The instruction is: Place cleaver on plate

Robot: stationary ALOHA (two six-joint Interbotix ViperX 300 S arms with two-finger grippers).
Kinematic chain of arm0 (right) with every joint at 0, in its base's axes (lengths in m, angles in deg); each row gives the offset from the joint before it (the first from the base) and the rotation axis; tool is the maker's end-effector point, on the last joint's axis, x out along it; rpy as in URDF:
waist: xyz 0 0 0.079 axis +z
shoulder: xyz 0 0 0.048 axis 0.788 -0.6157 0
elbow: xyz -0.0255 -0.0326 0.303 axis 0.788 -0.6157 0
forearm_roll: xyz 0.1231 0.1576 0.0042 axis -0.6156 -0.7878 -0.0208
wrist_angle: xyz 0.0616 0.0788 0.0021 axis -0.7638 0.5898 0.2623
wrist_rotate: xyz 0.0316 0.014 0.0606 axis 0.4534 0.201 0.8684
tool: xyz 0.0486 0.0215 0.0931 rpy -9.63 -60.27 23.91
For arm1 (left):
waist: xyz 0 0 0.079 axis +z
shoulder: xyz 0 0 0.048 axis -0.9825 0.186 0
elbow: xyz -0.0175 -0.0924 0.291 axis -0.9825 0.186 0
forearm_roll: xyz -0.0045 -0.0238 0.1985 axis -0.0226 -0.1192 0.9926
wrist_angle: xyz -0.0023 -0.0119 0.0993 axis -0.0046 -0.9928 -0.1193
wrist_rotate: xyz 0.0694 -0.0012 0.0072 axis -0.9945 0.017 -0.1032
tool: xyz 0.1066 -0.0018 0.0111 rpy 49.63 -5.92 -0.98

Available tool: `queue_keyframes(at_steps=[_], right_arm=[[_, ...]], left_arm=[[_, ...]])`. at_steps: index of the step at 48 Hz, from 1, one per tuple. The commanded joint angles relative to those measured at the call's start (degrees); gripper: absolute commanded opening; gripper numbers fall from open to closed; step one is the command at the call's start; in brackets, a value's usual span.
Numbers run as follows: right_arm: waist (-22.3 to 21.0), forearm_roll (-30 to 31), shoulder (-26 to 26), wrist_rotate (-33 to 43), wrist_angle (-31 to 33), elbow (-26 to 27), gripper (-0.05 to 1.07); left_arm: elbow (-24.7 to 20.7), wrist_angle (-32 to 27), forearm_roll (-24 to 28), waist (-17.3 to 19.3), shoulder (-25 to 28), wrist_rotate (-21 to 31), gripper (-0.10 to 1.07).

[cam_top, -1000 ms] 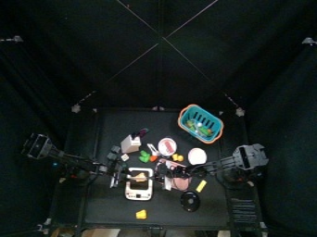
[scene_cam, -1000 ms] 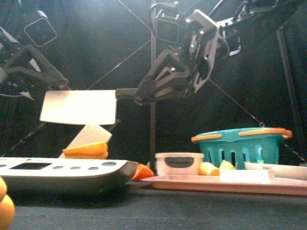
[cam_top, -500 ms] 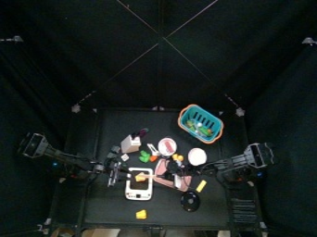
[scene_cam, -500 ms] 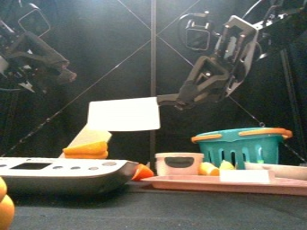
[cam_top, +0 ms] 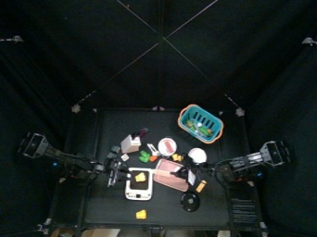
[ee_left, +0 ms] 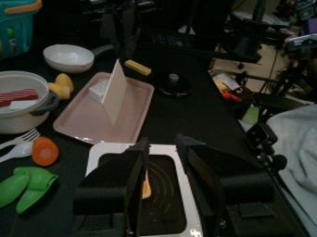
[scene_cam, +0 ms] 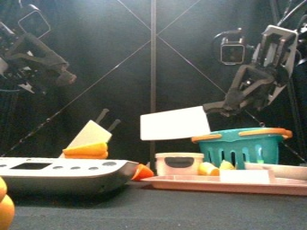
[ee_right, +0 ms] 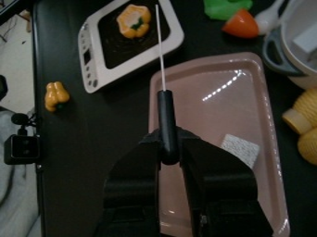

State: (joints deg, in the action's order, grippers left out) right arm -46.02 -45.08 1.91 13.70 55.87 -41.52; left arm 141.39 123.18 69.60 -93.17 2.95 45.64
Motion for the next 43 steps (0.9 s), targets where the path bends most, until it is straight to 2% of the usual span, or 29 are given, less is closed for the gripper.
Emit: queue_keyframes(at_steps=[1, 6, 29, 43], right_arm=[[-1.23, -2.20, 1.23, -0.09, 0.35, -0.35, 0.41], [-1.93, -4.57, 0.70, -0.35, 1.41, -0.97, 0.41], [-8.88, -4.83, -4.75, -0.26, 2.90, -0.53, 0.44], [-10.02, -5.01, -6.06, -0.18, 4.57, -0.79, 0.44]], left_arm=[[-0.70, 0.53, 0.00, 0.26, 0.09, -0.18, 0.72], [-0.70, 0.53, 0.00, 0.35, 0.09, -0.18, 0.72], [-0.18, 0.53, 0.00, 0.88, 0.18, -0.18, 0.72], [-0.18, 0.44, 0.00, 0.88, 0.18, 0.00, 0.72]])
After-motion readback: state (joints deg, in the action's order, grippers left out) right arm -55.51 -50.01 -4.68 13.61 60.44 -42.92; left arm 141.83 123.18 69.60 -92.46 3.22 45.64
